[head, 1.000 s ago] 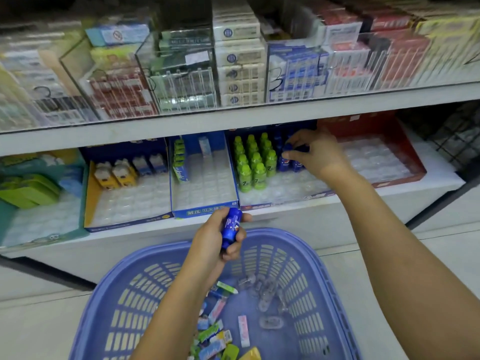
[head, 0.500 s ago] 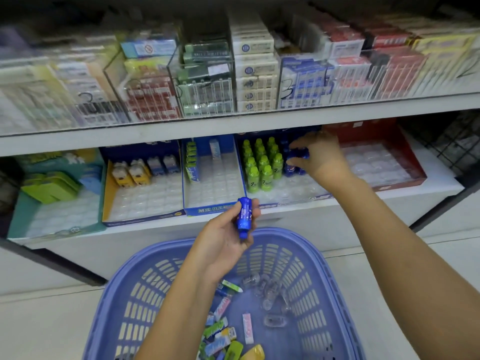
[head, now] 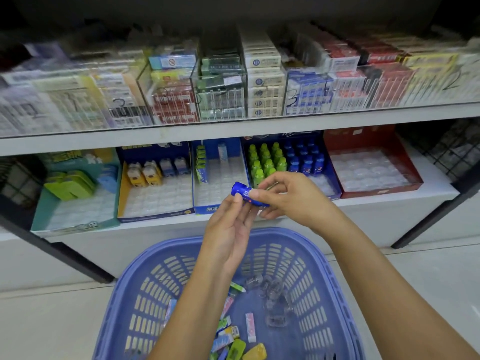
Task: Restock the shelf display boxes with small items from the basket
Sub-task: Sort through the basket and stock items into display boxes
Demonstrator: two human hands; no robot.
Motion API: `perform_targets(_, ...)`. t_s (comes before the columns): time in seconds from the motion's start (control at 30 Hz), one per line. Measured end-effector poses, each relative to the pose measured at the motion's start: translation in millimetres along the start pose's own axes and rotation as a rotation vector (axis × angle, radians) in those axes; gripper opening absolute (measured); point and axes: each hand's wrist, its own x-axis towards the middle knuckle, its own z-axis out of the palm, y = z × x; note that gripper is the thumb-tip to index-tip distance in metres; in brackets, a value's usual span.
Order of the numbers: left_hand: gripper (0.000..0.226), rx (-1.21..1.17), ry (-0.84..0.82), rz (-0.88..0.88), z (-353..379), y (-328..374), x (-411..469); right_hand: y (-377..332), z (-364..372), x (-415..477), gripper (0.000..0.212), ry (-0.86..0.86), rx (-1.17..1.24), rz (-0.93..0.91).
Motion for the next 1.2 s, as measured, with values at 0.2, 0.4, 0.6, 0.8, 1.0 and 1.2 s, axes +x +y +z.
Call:
perform_targets(0.2, 0.029, 0.307, -0.003, 0.054, -8, 2, 0, -1, -19, -2, 0.024, 0.004, -0.014, -0.093)
perform_targets(0.4, 0.027, 0.484, 0.029, 0.127, -5, -5, 7, 5, -31, 3, 0.021, 0.045, 0.204, -0.07)
perform_targets(0.6, 0.022, 0.697, 0.012, 0.177, 8, -14, 23, 12, -46, 17, 0.02, 0.132, 0.249, -0.041)
perform_targets(0.8, 0.054, 1.699, -0.327, 0.316, 10, -30, 37, 33, -87, 34, 0.022, 0.475, -0.377, -0.199)
perform_targets(1.0, 0.067, 2.119, -0.486, 0.245, 12, -46, 45, 60, -92, 51, 0.03, 0.43, -0.465, -0.176)
perform_targets(1.2, 0.069, 2.136, -0.486, 0.23, 9, -47, 46, 59, -89, 65, 0.02, 0.321, -0.503, -0.181)
